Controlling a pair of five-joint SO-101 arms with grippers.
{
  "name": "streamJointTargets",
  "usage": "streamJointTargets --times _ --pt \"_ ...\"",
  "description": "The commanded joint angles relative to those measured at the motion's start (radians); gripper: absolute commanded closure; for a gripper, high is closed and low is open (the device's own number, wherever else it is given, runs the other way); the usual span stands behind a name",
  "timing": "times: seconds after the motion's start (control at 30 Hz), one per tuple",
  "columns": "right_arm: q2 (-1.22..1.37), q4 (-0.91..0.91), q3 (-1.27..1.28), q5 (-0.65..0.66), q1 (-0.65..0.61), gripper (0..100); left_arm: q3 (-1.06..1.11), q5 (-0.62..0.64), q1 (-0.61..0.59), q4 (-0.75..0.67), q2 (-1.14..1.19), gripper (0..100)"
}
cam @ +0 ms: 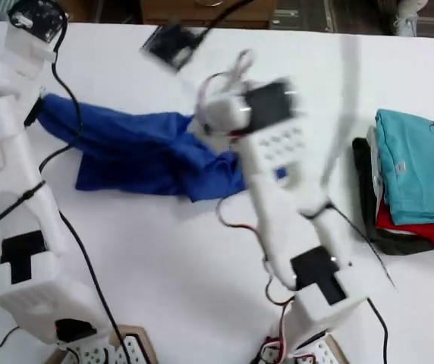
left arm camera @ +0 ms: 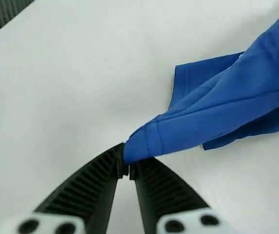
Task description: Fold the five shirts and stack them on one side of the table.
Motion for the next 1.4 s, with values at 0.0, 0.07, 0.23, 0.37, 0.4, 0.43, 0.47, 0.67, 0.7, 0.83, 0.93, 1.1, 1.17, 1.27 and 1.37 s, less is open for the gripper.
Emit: streamJointTargets --times 0.0,0.07,0.23,0.37,0.4,0.43,0.47,0.67,0.7,0.83,0.93,1.1,1.17,1.27,1.37 --pt "0.01 -0.07 0.232 0.017 -0.065 82.8 0.058 -0.002 -0.009 -0.058 -0.049 98" --pt "0.007 -0.14 0.336 0.04 -0.091 78.4 0.091 -0.002 -0.015 -0.083 -0.049 98" --pt "0.015 -0.297 0.493 0.075 -0.088 78.0 0.128 -0.003 -0.043 -0.104 -0.049 98" --pt "0.067 -0.374 0.508 0.118 -0.07 78.0 0.128 -0.005 -0.048 -0.104 -0.049 98" --pt "0.082 -0.392 0.508 0.126 -0.067 78.0 0.128 -0.005 -0.046 -0.104 -0.049 98" --pt "0.097 -0.41 0.508 0.13 -0.067 78.0 0.128 -0.005 -0.044 -0.104 -0.049 98" --pt "0.111 -0.429 0.508 0.135 -0.065 78.1 0.128 -0.005 -0.044 -0.104 -0.049 98" --pt "0.162 -0.51 0.506 0.137 -0.051 78.3 0.128 -0.005 -0.044 -0.104 -0.049 98" --pt "0.17 -0.524 0.503 0.137 -0.048 78.3 0.128 -0.005 -0.044 -0.104 -0.049 98" --pt "0.228 -0.529 0.425 0.138 -0.019 79.6 0.128 -0.005 -0.044 -0.104 -0.049 98" --pt "0.289 -0.526 0.358 0.138 -0.007 86.1 0.128 -0.005 -0.044 -0.101 -0.049 98" --pt "0.332 -0.492 0.29 0.173 -0.012 87.9 0.128 -0.005 -0.048 -0.098 -0.049 98" --pt "0.329 -0.466 0.255 0.175 -0.012 92.0 0.128 -0.005 -0.048 -0.097 -0.049 98" --pt "0.303 -0.421 0.183 0.175 -0.005 98.0 0.128 -0.005 -0.048 -0.097 -0.049 98" --pt "0.268 -0.358 0.121 0.175 -0.007 97.8 0.128 -0.005 -0.048 -0.1 -0.049 98"
